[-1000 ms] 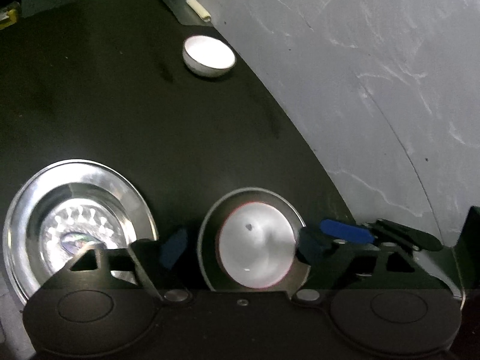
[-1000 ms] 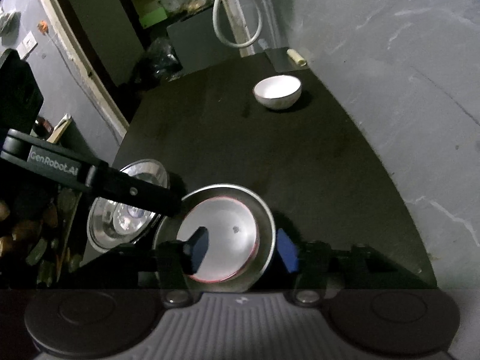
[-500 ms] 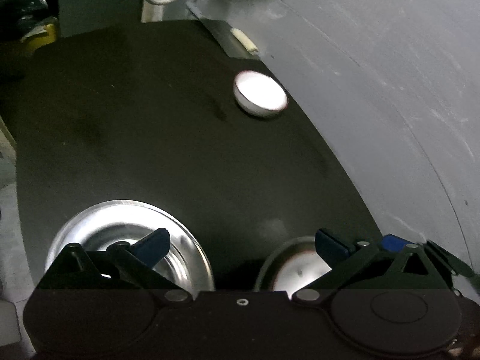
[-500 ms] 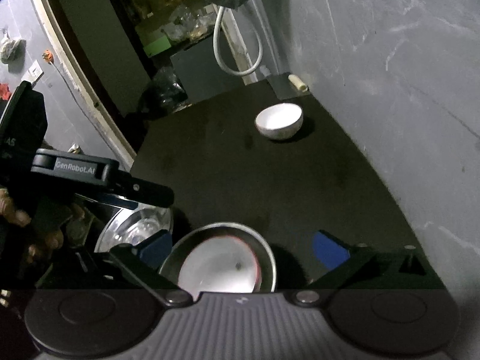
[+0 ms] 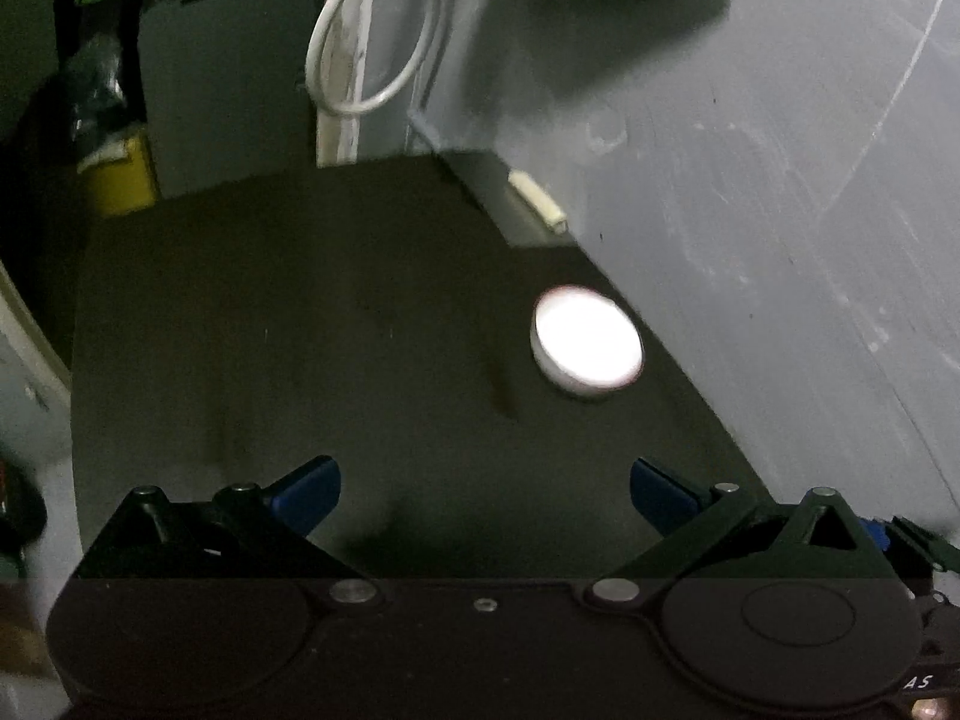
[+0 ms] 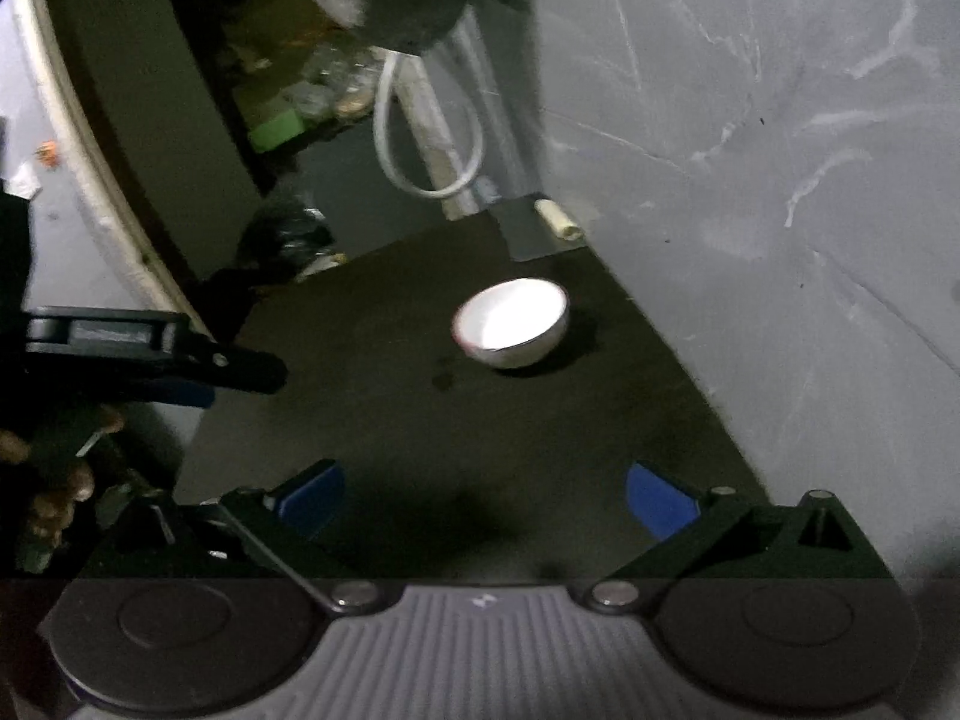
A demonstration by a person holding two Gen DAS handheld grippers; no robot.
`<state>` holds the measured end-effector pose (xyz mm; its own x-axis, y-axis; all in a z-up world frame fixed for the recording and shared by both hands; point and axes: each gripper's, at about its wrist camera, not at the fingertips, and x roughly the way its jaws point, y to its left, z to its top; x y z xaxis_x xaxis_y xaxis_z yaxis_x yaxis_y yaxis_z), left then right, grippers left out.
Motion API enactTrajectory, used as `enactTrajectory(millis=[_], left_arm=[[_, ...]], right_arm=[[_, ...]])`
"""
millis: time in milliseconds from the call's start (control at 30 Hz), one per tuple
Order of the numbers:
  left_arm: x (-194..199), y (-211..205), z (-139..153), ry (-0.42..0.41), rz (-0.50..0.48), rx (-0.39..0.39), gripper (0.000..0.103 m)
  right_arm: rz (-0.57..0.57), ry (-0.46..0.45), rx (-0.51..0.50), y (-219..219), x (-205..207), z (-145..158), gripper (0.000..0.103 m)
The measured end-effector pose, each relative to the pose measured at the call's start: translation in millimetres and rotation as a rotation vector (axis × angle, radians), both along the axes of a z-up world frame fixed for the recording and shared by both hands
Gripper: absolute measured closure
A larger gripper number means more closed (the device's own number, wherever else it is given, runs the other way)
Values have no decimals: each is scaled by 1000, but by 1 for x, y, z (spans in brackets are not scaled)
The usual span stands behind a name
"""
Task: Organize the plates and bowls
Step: 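Move the left gripper to the second white bowl and grasp its rim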
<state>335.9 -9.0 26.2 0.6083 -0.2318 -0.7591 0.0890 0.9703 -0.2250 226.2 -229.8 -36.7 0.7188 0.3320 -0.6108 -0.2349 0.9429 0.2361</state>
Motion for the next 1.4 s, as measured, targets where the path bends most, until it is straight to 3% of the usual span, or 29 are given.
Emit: enactTrajectory(millis=[267,400,533,900,1200,1400], left_arm=[[73,-30,-9,-61,-71,44,1],[106,-53,-20,-100,-105,157,1],[123,-75,-35,-142,-146,283,1],[142,-82,-57,-99,-158,316,1],[148,-83,-64,-52,-154,265,20],[149,-85,-67,-14,-184,216,48]], right_arm=[[-108,6,-4,9,56,-10,0],[-133,-2,0,13,80,-17,1],[-162,2,-8,11,104,-22,11],[-184,36,3,10,140,-38,25],[-167,56,6,16,155,-44,48],[-157,79,8,19,161,-49,68]])
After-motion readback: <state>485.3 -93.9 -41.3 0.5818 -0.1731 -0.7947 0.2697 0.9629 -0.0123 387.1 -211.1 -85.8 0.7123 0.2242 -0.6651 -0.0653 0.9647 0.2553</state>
